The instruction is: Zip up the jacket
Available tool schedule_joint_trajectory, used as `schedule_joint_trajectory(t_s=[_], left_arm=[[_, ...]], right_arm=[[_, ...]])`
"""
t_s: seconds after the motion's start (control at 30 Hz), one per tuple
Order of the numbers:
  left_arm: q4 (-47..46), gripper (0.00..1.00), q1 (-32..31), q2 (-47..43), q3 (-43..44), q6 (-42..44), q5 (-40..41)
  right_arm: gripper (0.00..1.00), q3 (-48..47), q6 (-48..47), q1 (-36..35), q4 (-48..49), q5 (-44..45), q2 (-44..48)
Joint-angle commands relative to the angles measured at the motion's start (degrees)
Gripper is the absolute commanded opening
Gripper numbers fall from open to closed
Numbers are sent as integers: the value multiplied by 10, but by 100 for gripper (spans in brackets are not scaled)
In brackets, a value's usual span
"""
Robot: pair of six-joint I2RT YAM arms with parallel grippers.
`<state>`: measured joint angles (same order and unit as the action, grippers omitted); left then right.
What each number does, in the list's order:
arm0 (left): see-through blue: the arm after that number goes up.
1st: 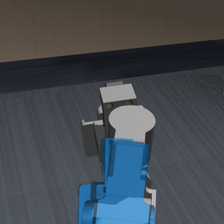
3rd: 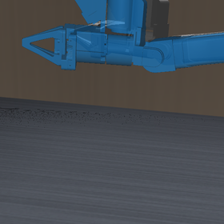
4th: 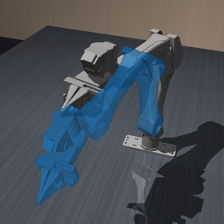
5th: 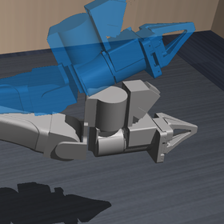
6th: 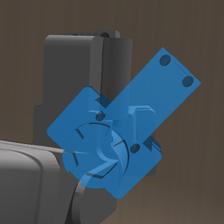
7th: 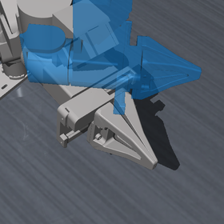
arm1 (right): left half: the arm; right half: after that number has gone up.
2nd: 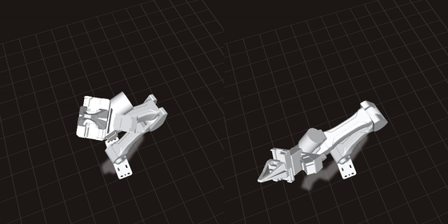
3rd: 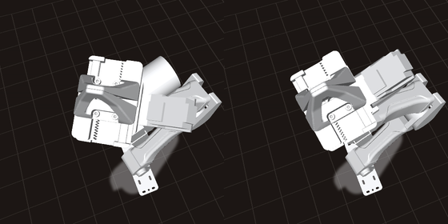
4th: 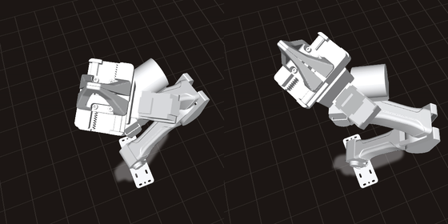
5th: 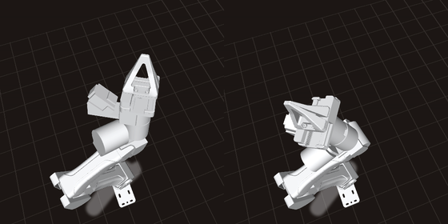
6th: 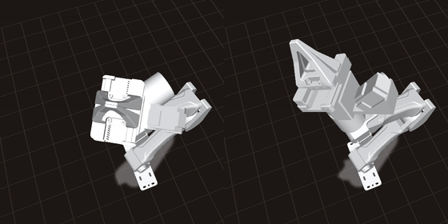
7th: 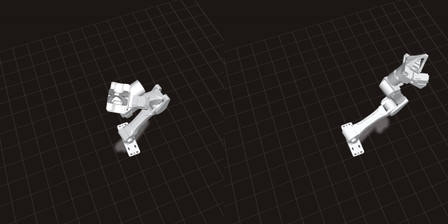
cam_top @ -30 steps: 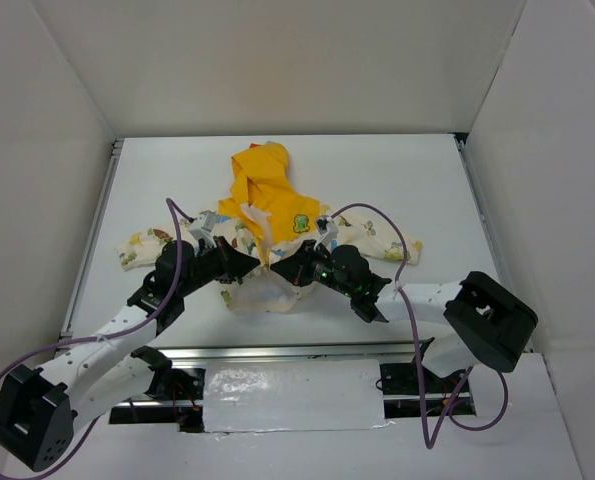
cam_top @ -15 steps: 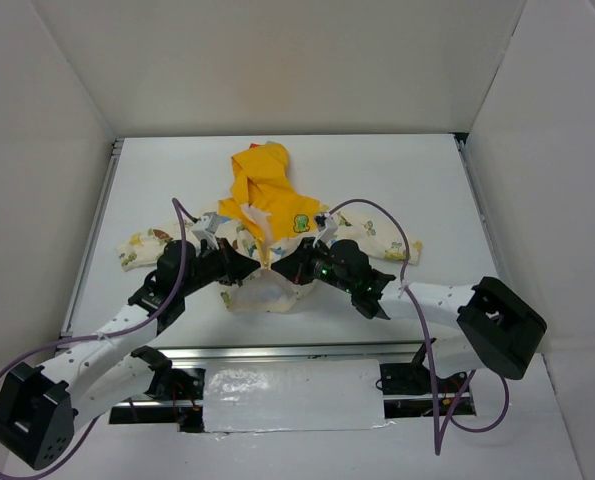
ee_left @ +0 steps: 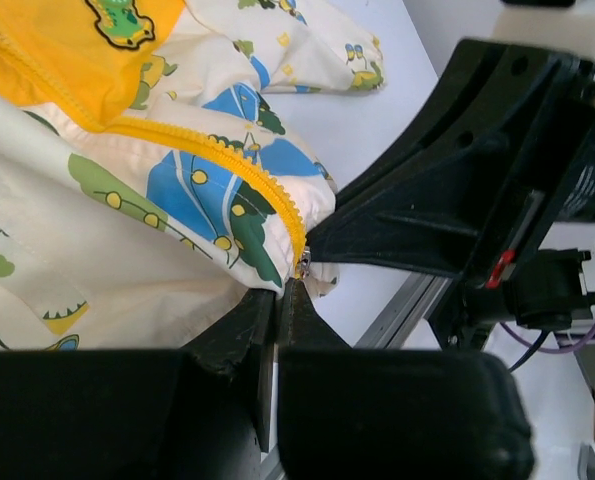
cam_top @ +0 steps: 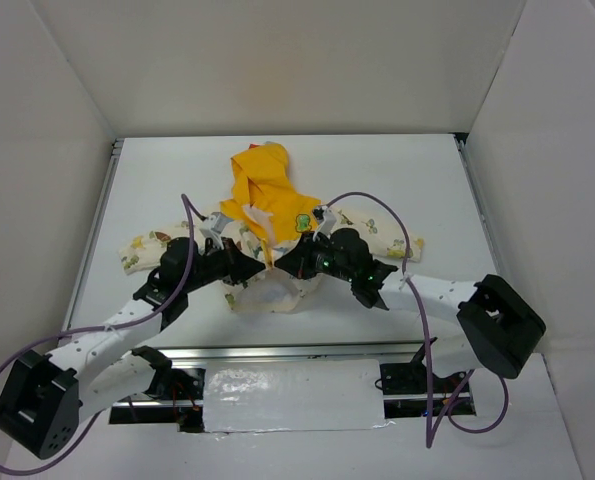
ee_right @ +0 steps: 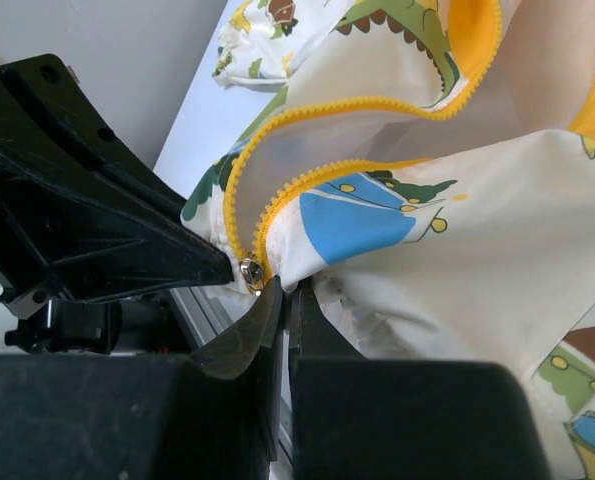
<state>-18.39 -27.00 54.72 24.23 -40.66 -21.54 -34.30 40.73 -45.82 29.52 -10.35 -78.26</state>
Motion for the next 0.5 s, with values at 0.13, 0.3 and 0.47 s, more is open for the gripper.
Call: schedule_joint_trajectory(t_s=[0.13, 0.3, 0.47], left_arm=[[13, 0, -6, 71, 14, 38, -94], [9, 0, -6, 68, 12, 41, -89], [11, 0, -6, 83, 24, 36, -84]], right_arm=[[0, -96, -42, 32, 14, -83, 1], [0, -96, -43, 34, -18, -57, -1], [11, -96, -36, 35, -32, -74, -20]])
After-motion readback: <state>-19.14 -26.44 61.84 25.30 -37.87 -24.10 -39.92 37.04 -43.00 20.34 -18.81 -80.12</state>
